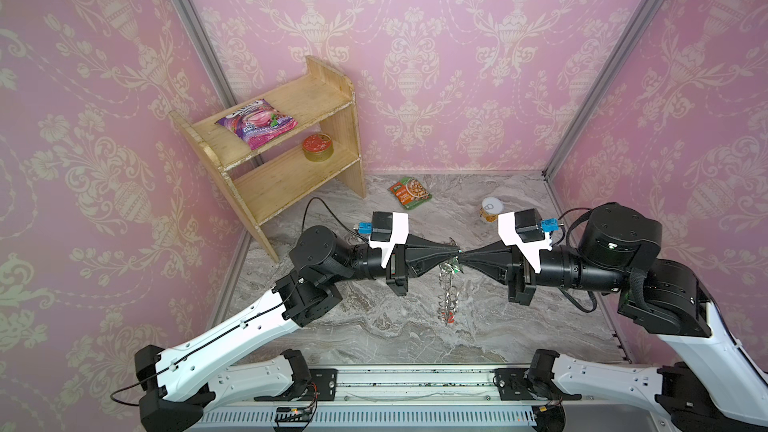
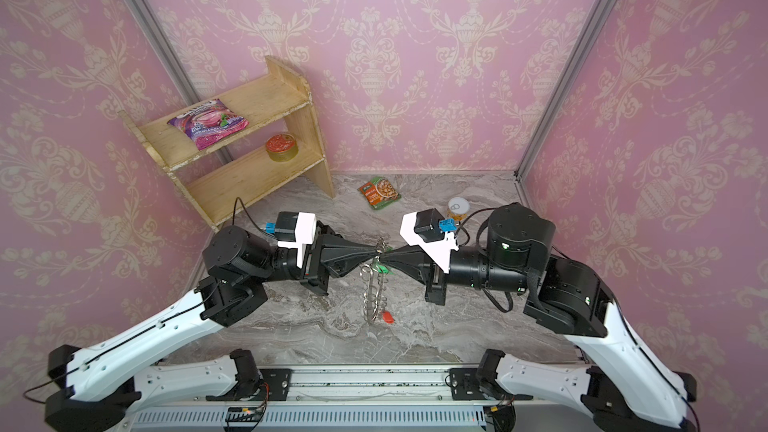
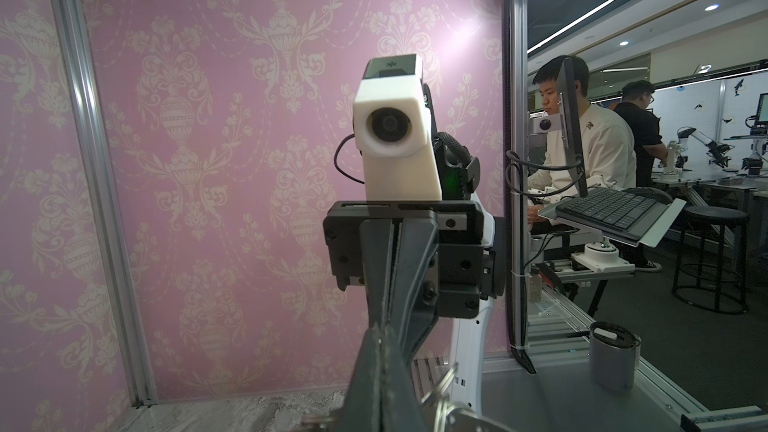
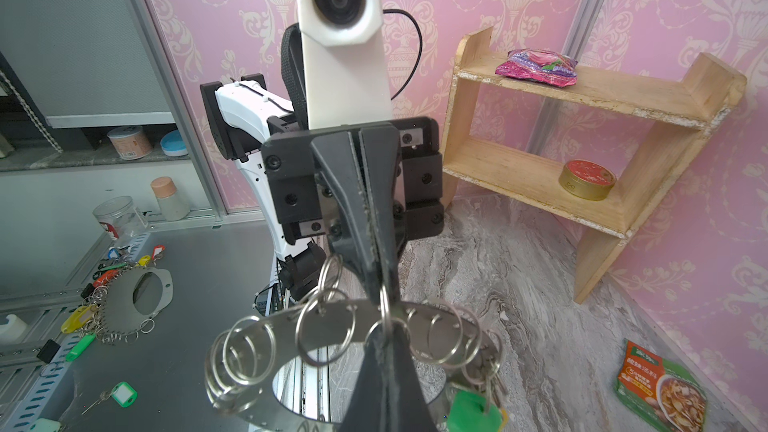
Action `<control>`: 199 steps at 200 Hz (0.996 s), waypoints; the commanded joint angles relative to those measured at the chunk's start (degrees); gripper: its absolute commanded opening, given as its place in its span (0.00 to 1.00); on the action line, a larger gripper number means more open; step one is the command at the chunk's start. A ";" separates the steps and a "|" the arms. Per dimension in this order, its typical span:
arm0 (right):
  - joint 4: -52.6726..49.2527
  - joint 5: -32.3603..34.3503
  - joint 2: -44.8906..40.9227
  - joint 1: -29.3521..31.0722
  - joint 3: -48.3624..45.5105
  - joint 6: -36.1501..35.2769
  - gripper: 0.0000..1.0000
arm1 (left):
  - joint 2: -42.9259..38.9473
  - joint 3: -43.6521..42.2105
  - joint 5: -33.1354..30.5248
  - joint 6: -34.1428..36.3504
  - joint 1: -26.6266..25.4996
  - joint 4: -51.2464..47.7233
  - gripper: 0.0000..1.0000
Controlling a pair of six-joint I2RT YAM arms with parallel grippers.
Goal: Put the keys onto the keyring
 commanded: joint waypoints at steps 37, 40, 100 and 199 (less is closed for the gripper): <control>-4.11 1.02 1.96 -0.05 5.76 -0.38 0.00 | -1.62 0.53 -1.62 1.68 0.19 -3.65 0.01; -4.53 1.09 2.07 -0.01 5.98 -0.43 0.00 | -1.74 0.63 -1.62 1.92 0.11 -4.12 0.01; -5.72 1.20 2.76 0.02 7.35 -0.50 0.00 | -1.94 1.28 -1.63 2.84 0.12 -7.21 0.00; -9.67 1.91 4.24 0.02 10.67 -1.04 0.00 | -2.99 2.57 -3.02 5.86 0.13 -14.63 0.09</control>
